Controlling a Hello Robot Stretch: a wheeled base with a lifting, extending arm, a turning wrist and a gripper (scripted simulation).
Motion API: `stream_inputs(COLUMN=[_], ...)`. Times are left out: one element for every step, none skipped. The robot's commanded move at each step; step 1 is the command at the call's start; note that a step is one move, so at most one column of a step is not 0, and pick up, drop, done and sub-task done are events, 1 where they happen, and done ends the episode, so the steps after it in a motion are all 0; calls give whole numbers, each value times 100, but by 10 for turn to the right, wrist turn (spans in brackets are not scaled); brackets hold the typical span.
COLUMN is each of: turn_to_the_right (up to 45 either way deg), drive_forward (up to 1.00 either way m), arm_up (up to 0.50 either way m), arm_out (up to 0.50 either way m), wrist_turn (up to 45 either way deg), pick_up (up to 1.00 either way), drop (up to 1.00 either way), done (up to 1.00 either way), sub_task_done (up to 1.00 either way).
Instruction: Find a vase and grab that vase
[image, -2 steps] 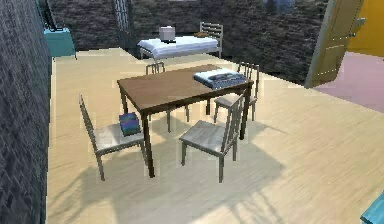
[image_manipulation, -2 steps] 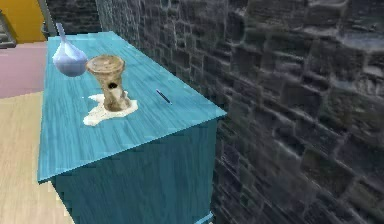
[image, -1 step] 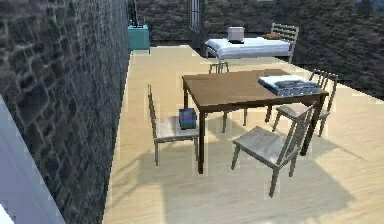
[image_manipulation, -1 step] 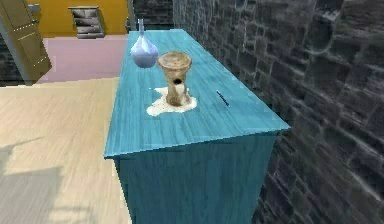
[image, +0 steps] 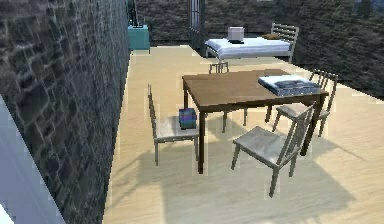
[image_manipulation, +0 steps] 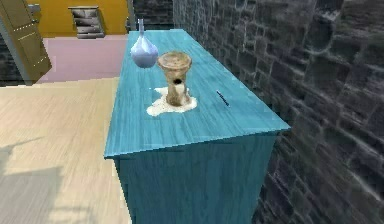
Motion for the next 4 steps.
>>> stream_inputs(turn_to_the_right=[0,0,0,0], drive_forward=[0,0,0,0], arm_up=[38,0,0,0], arm_out=[0,44,0,0], wrist_turn=[0,0,450,450], pick_up=[0,0,0,0], drop=[0,0,0,0], done=[0,0,0,0], sub_task_done=[0,0,0,0])
